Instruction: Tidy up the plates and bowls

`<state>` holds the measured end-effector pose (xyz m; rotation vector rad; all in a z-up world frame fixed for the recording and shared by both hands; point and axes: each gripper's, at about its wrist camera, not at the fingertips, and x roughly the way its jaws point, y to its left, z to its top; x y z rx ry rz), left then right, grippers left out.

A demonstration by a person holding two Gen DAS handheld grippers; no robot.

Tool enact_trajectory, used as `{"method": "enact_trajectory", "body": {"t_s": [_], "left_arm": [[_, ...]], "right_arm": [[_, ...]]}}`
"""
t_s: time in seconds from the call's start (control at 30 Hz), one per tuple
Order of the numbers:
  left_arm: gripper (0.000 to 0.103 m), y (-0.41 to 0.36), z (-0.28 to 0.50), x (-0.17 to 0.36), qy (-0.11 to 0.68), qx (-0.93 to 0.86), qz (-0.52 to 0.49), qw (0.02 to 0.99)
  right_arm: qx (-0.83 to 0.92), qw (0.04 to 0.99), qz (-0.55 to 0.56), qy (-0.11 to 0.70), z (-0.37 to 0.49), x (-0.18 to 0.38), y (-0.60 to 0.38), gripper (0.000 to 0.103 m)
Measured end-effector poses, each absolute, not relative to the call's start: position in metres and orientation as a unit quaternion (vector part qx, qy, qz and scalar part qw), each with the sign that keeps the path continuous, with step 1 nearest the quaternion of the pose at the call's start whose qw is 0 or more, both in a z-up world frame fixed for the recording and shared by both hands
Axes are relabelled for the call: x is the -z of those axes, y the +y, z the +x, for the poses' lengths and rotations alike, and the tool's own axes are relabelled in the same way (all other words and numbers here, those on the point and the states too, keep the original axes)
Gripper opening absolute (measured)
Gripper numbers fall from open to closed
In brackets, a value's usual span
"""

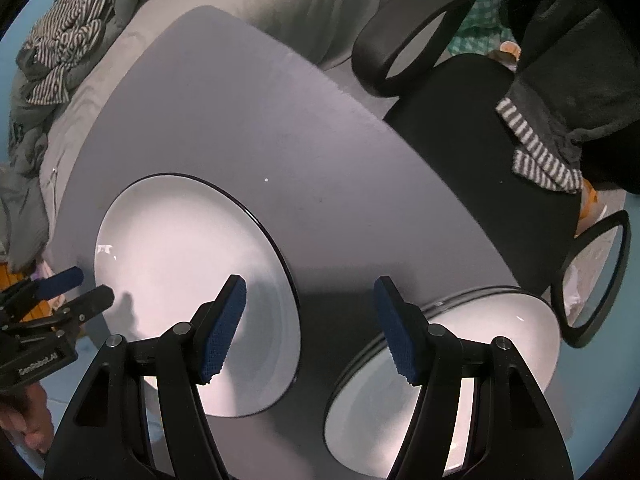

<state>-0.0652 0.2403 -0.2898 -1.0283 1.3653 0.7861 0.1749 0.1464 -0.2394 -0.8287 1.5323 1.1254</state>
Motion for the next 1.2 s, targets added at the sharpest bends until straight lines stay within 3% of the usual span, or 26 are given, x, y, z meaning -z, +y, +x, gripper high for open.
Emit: {"method": "enact_trajectory", "body": {"t_s": [0.37, 0.47, 0.53, 0.7, 1.03, 1.2], "left_arm": [[0.063, 0.243, -0.067, 0.296, 0.576, -0.331, -0.464, 0.587], [0.063, 0.244, -0.070, 0.296, 0.578, -0.328, -0.461, 0.589], [0.058, 0.244, -0.069, 0.297, 0.578, -0.325, -0.463, 0.589], [0.044, 0.247, -0.076, 0.296, 0.577, -0.319, -0.471, 0.587], [0.016, 0.249, -0.081, 0.297, 0.579, -0.286, -0.477, 0.597], [0.017, 0.249, -0.077, 0.294, 0.590, -0.289, -0.468, 0.591]], "right_arm": [[-0.474, 0.490, -0.321, 0.657, 0.171, 0.250, 0.150, 0.065], [-0.474, 0.488, -0.324, 0.657, 0.169, 0.252, 0.151, 0.056], [-0.474, 0.480, -0.327, 0.662, 0.169, 0.254, 0.150, 0.044], [-0.474, 0.464, -0.332, 0.671, 0.164, 0.258, 0.147, 0.028], [-0.469, 0.462, -0.304, 0.689, 0.172, 0.260, 0.140, 0.021], [-0.468, 0.463, -0.297, 0.691, 0.172, 0.260, 0.139, 0.021]]}}
